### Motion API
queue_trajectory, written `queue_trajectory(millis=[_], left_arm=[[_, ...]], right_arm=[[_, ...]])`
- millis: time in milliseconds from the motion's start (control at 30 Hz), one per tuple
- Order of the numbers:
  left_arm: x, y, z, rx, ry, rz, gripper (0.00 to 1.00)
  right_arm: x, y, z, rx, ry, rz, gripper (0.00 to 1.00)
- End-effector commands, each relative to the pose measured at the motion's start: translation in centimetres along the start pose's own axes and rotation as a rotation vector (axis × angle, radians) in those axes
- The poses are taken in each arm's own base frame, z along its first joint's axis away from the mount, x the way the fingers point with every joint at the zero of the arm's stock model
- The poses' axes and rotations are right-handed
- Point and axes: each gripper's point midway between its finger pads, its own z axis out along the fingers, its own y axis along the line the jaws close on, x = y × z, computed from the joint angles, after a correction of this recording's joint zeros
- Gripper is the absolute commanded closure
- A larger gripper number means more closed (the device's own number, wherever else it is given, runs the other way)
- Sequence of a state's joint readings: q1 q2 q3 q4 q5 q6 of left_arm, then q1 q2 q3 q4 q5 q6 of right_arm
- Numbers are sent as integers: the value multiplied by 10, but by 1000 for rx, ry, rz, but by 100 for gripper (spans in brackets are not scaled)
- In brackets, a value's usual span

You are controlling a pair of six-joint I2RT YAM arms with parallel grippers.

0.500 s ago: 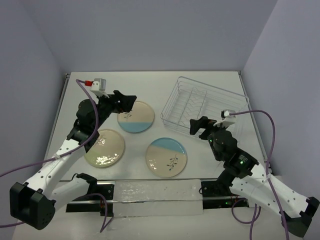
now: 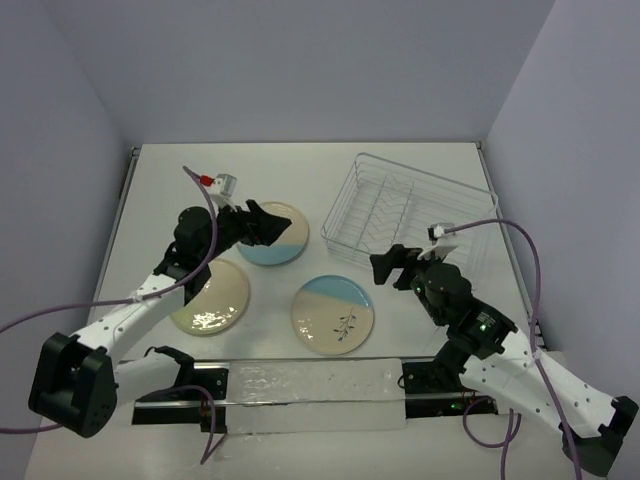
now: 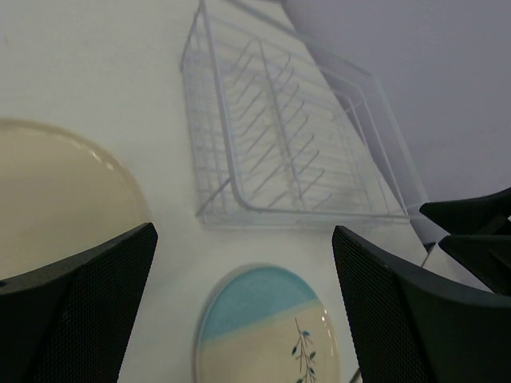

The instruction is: Load the plates into the dish rack

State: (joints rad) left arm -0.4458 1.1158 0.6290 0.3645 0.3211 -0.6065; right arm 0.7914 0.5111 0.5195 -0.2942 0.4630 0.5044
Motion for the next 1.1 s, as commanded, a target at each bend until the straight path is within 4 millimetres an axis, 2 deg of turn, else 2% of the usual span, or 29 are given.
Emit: queue_trajectory(millis=[0, 100, 200, 333, 367, 500, 600, 667, 700, 800, 867, 1067], left_arm=[[25, -5, 6, 29, 49, -49, 1], [51, 11, 7, -97, 103, -60, 1], [81, 20, -2, -160, 170, -86, 1], [119, 29, -17, -211, 233, -131, 1], [125, 30, -19, -226, 250, -138, 1], [177, 40, -36, -364, 402, -141, 1], [201, 38, -44, -411, 479, -118, 1], [206, 35, -44, -405, 496, -117, 2], [212, 30, -44, -394, 523, -128, 11], [230, 40, -54, -467, 613, -105, 22], [233, 43, -54, -488, 627, -80, 25], [242, 43, -57, -509, 695, -31, 67]], right_arm=[[36, 32, 2, -149, 201, -109, 0], [63, 41, 3, -144, 316, -211, 0], [74, 46, 2, -126, 349, -275, 0], [93, 52, -1, -157, 426, -253, 0], [96, 49, 0, -138, 430, -236, 0], [109, 37, 3, -49, 444, -154, 0], [116, 29, 5, 9, 440, -85, 0], [122, 21, 5, 45, 441, -67, 0], [127, 17, 7, 75, 444, -46, 0], [137, 12, 9, 117, 461, -6, 0], [143, 7, 9, 137, 470, 5, 0], [166, -3, 8, 183, 530, 40, 1]])
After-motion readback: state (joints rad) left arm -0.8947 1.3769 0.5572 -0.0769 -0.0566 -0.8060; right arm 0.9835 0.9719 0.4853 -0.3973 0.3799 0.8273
